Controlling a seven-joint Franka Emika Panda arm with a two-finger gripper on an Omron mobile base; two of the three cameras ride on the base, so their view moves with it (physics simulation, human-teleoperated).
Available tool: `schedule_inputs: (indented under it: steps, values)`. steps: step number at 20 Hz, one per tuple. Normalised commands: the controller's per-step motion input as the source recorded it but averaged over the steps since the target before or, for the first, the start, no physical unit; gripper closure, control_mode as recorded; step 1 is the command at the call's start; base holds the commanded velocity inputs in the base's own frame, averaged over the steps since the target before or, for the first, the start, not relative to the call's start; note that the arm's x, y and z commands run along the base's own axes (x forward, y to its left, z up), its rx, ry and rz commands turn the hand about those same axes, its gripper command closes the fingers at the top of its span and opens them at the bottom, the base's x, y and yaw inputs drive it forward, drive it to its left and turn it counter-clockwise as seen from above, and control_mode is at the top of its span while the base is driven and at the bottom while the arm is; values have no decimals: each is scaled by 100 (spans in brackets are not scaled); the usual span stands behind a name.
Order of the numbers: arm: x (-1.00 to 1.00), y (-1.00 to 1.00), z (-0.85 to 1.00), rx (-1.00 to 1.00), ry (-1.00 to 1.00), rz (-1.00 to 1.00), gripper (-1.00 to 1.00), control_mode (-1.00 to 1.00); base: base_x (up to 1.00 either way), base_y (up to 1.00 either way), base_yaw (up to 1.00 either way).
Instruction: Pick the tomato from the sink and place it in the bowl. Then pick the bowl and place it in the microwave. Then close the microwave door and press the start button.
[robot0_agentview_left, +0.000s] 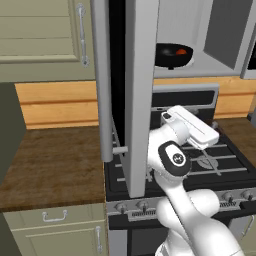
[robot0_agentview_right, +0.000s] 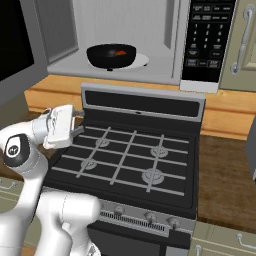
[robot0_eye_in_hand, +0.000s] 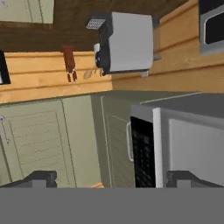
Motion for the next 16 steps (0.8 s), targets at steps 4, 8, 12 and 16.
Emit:
schedule_inputs:
  steps: [4, 8, 12, 16]
  values:
    - [10, 42, 0, -17, 11, -4, -100, -100, 0, 0, 0]
    - [2, 46, 0, -10, 9, -5, -100, -100, 0, 0, 0]
    - [1, 50, 3, -10, 6, -6, -100, -100, 0, 0, 0]
    - [0, 54, 14, -12, 3, -9, -100, -100, 0, 0, 0]
